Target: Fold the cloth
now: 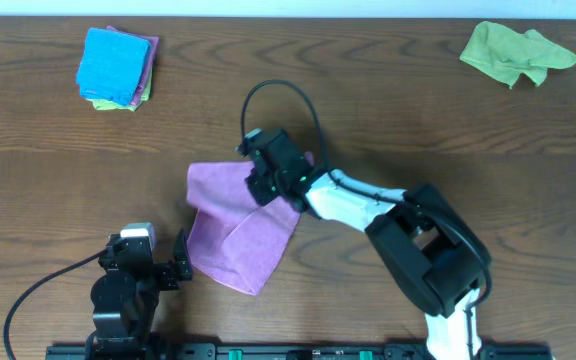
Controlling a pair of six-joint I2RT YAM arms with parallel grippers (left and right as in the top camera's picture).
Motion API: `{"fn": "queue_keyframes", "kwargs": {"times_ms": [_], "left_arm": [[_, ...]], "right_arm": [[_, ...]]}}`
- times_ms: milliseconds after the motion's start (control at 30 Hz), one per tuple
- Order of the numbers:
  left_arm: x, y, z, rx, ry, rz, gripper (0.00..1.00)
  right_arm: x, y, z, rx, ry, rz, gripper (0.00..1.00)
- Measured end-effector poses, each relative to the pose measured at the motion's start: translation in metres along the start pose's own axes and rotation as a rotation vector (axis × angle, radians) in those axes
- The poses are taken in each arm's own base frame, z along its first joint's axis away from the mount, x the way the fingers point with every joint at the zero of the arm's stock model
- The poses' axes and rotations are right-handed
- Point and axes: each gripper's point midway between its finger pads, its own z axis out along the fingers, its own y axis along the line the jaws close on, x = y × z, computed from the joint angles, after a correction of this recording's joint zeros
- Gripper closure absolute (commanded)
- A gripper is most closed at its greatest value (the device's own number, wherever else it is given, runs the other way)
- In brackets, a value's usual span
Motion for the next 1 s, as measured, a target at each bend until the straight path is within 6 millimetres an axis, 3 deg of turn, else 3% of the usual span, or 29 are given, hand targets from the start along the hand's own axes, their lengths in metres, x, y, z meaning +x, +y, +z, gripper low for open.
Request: {"fn": "queue_keyframes", "kwargs": {"times_ms": [333,500,600,733,933,1000], "left_arm": [[0.0,0.0,0.0,0.0,0.0,0.0,0.05],[0.0,0.0,0.0,0.0,0.0,0.0,0.05],[0.0,0.0,0.0,0.0,0.0,0.0,0.05],[0.0,0.0,0.0,0.0,0.0,0.0,0.05],[0.0,0.0,0.0,0.0,0.0,0.0,0.05],[0.0,0.0,0.0,0.0,0.0,0.0,0.05]], "right_arm": [[-0.035,-0.128,-0.01,0.207,-0.173,0.139,0.99],[-0.045,-0.156,-0.019,0.248,-0.228,0.168,0.99],[-0.041,-0.156,-0.018,0.232,-0.19,0.179,0.99],[-0.044,-0.132,-0.028,0.109,-0.116,0.185,0.99],[-0.052,-0.074,-0.086,-0.056,-0.041,0.168,0.99],[-0.05,-0.045,-0.107,-0.102,-0.007,0.139,0.99]]}}
